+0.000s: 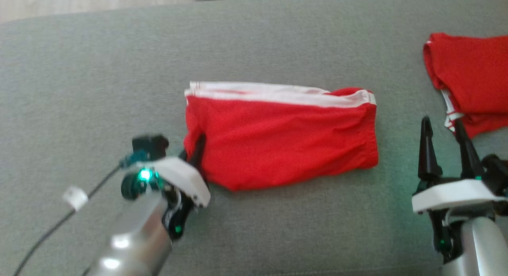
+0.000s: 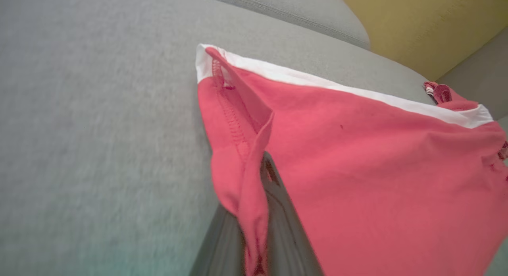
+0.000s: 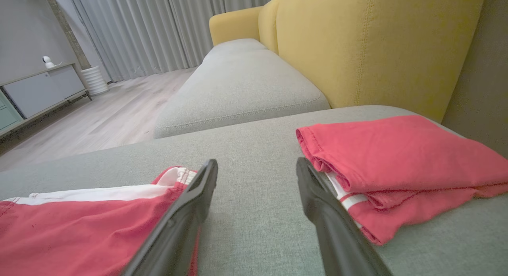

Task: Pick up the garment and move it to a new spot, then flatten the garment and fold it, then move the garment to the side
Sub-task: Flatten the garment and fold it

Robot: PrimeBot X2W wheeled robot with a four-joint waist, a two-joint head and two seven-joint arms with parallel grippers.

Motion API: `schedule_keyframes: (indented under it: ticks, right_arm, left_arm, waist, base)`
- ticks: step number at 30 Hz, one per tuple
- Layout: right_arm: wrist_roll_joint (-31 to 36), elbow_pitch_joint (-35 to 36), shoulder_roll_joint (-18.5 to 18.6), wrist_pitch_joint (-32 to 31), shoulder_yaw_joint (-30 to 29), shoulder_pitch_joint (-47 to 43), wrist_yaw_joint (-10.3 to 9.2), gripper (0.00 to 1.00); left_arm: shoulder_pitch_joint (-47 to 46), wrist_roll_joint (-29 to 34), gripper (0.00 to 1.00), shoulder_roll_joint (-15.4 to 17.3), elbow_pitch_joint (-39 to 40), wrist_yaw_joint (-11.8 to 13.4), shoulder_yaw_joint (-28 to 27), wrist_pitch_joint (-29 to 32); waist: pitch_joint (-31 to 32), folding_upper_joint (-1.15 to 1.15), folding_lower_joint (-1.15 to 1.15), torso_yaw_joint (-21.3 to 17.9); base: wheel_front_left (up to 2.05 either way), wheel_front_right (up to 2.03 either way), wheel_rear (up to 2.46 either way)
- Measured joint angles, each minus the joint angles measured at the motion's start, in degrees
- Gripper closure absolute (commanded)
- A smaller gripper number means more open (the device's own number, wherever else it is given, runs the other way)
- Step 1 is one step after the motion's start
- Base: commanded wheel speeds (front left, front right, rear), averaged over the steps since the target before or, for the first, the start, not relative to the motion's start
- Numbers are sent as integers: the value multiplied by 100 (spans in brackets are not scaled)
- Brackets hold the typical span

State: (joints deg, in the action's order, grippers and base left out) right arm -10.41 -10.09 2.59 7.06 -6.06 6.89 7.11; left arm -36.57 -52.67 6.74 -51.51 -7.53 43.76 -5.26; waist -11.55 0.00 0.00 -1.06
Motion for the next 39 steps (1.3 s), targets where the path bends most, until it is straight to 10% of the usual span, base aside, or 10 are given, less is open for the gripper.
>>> schedule_keyframes:
  ticks: [9,10,11,12,39]
  right_arm:
    - [-19,-112,-2,-2,-21,-151,0,0]
    - [-19,-124,-3,-2,-18,-151,0,0]
    - [-19,-145,-3,-5,-19,-151,0,0]
    - [-18,-169,-3,-14,-19,-151,0,0]
    - [123,-1673,-2,-2228,24,331,0,0]
  left_arm:
    - [818,-181,100,34,631,311,-82,-92]
    - [844,-181,82,36,684,361,-98,-140]
    - [869,-181,29,37,746,408,-104,-187]
    - [882,-181,0,40,781,454,-111,-243]
    - [2959,1399,0,909,4164,1610,-1073,-903]
  waist:
    - [150,0,0,325]
    - [153,0,0,330]
    - [158,0,0,336]
    - [165,0,0,342]
    - [509,0,0,1292]
  base:
    - [0,0,0]
    - [0,0,0]
    - [0,0,0]
    - [0,0,0]
    - [0,0,0]
